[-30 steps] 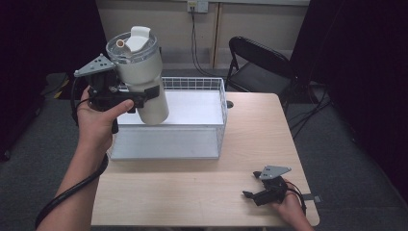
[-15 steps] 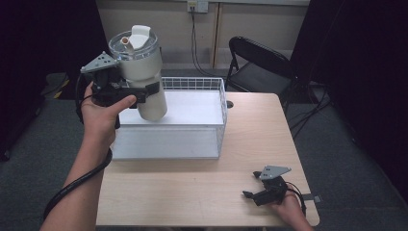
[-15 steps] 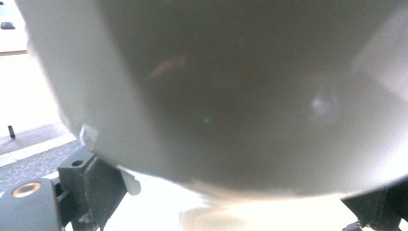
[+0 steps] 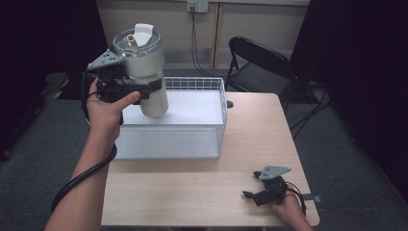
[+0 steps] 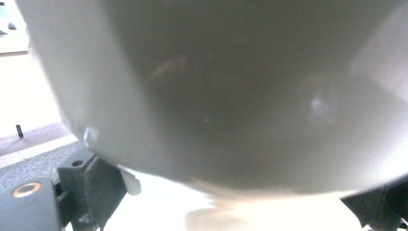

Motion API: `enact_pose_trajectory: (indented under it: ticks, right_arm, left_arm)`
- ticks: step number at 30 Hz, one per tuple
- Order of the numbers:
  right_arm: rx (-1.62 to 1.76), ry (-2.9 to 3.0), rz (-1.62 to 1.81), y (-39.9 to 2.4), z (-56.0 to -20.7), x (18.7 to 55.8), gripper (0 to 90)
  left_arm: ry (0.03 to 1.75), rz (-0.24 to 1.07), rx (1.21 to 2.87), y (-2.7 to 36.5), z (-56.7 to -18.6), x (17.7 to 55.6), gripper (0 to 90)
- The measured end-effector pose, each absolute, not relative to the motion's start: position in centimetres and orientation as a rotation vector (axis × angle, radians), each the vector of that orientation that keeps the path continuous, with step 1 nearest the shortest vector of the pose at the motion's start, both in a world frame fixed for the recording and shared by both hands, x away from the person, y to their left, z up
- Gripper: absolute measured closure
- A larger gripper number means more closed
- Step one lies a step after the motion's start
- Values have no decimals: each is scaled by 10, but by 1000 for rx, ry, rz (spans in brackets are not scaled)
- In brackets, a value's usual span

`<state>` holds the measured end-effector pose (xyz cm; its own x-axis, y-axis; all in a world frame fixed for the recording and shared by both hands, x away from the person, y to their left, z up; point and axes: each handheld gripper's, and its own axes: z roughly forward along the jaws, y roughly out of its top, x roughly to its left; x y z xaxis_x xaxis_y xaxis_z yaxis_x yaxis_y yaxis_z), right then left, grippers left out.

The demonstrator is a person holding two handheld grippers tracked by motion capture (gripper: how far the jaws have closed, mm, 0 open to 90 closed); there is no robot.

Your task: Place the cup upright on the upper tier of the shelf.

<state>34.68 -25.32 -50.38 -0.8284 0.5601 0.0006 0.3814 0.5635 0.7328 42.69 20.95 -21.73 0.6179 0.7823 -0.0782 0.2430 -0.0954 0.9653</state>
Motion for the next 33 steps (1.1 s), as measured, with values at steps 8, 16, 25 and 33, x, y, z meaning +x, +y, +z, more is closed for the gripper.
enact_pose_trajectory:
  ticks: [8,16,25,33]
  right_arm:
    - [786,2566,1119,-253,-504,347,120]
    - [786,2566,1119,-253,-504,347,120]
    - [786,2566,1119,-253,-504,347,120]
    - [786,2566,1119,-253,-504,347,120]
  left_arm:
    - [866,571,1642,208,-223,434,92]
    - [889,576,1652,207,-230,442,92]
    - [914,579,1635,209,-236,452,93]
    - [922,591,1642,208,-240,459,92]
